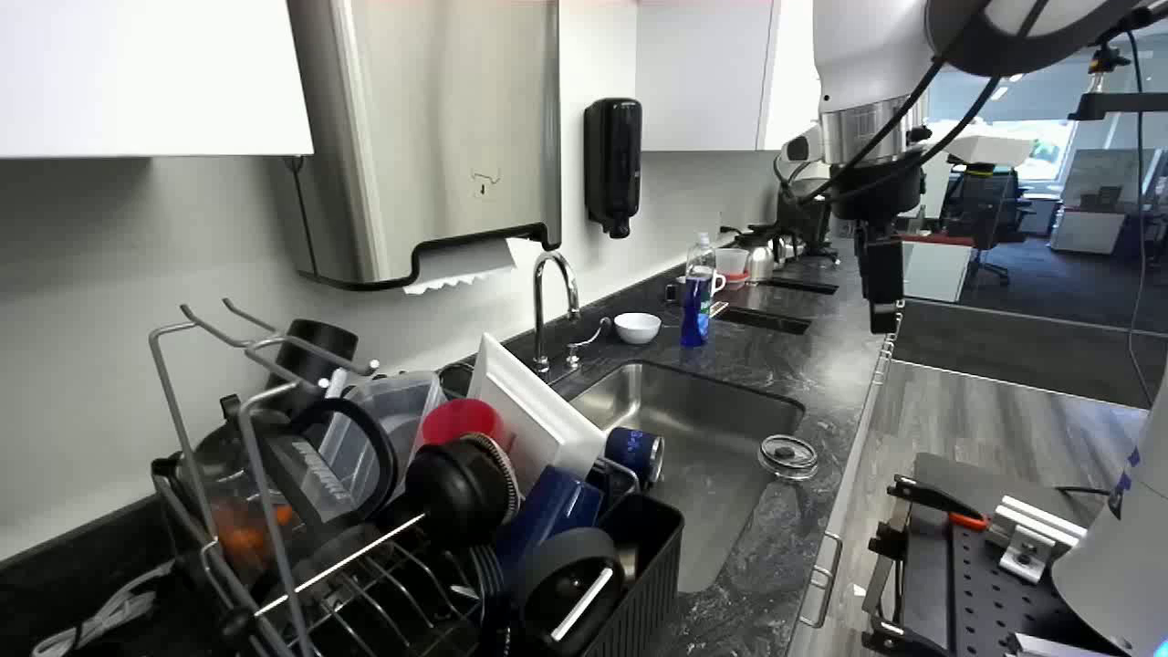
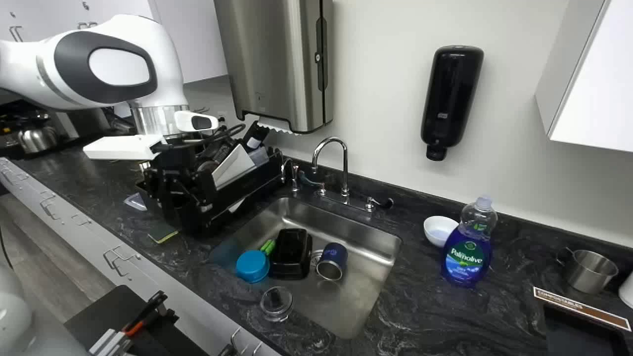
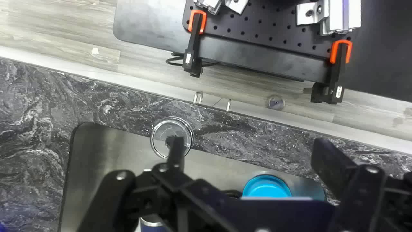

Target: Move the lid away from the edge of the counter

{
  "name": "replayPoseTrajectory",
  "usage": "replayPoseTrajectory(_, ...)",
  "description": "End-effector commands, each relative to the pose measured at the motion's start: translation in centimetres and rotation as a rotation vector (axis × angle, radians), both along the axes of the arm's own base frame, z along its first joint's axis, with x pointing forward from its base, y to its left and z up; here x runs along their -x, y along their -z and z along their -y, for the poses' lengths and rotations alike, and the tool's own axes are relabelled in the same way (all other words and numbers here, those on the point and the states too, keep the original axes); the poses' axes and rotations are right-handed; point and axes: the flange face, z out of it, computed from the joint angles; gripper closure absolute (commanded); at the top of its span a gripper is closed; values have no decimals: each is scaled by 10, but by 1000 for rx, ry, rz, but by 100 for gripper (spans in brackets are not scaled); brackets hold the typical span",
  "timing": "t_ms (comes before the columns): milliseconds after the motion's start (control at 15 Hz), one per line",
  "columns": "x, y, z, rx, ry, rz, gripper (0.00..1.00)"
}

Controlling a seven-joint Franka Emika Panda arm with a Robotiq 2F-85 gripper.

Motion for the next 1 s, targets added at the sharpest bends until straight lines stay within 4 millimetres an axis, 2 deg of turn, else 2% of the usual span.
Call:
replayPoseTrajectory(0,0,0,0,0,0,0,0)
replayPoseTrajectory(667,0,0,0,0,0,0,0)
replayPoseTrajectory(933,-46,-20,2,-11,80,-30,0)
